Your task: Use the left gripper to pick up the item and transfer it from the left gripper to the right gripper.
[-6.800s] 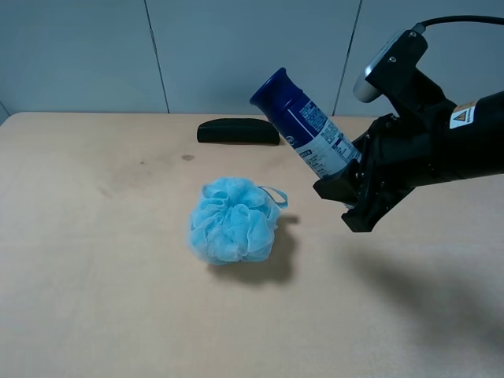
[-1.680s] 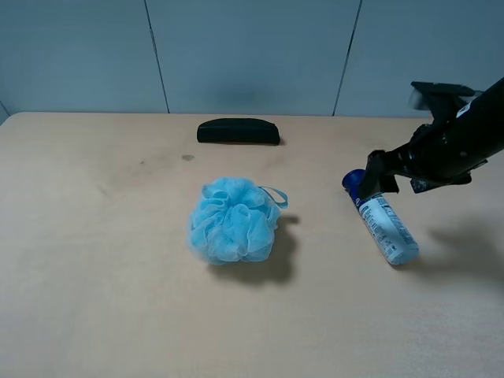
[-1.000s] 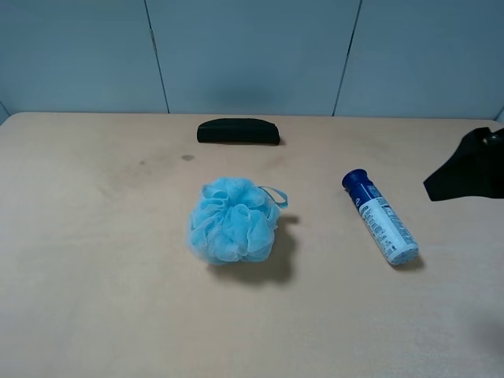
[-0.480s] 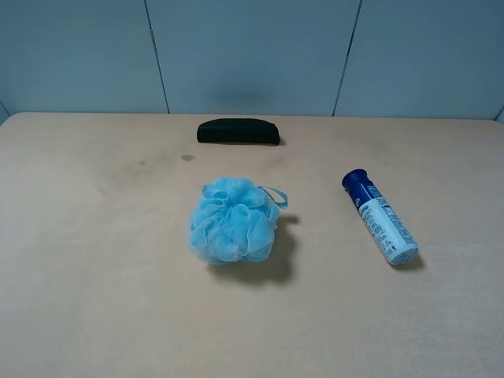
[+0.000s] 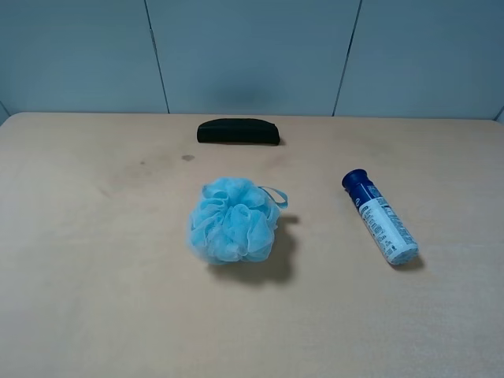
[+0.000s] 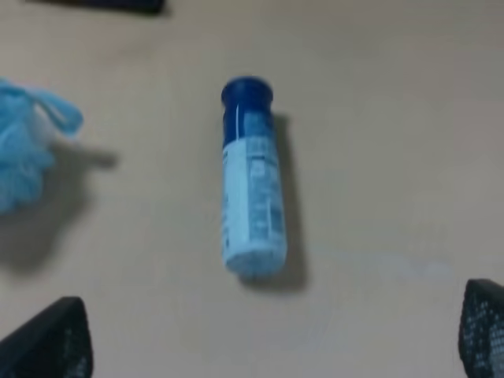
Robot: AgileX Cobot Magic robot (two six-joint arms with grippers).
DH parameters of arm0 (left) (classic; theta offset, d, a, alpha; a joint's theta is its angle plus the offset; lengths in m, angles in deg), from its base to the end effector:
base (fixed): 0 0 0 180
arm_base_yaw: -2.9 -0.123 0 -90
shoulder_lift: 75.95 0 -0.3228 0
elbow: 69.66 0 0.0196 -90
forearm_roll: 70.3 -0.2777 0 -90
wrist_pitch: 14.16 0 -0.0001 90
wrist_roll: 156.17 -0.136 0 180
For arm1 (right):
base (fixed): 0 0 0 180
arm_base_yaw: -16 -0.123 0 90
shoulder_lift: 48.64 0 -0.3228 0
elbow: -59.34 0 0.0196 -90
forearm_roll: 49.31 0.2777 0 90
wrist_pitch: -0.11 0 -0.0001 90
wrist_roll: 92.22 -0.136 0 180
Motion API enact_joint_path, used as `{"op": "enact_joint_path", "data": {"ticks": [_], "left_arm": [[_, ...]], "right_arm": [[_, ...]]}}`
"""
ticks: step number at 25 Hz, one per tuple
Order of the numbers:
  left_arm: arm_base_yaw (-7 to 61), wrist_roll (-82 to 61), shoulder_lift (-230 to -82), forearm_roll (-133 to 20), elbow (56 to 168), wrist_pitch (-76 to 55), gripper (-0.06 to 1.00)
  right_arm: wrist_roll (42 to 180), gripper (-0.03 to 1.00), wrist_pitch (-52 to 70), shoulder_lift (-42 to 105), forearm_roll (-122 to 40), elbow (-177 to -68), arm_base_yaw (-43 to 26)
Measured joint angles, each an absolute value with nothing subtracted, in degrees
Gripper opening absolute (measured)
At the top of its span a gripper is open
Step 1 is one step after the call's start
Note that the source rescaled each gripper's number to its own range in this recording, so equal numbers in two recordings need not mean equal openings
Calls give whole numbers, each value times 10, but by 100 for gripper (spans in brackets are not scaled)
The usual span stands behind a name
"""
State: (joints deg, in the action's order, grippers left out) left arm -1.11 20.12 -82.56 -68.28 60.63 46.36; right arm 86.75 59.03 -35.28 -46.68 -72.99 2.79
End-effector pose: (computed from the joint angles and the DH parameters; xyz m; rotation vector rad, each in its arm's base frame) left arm 0.0211 -0.0027 0.2690 -0.0038 2.0390 0.0423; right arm 0.0349 0.0137 0.2814 -0.2217 2.0875 0.2056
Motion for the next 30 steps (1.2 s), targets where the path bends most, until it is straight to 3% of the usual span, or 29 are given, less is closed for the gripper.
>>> {"op": "enact_joint_path", "data": {"ticks": [6,22,30], "left_arm": [[-11,201,-826,-683,606,464,100],[-11,201,-826,-683,606,464,100],[-11,201,-826,-683,606,464,100]], "right_arm": [[868,100,590,-418,-477,-710,28],[868,100,588,-420,-480,-709,29],[868,100,588,-420,-480,-709,129]]}}
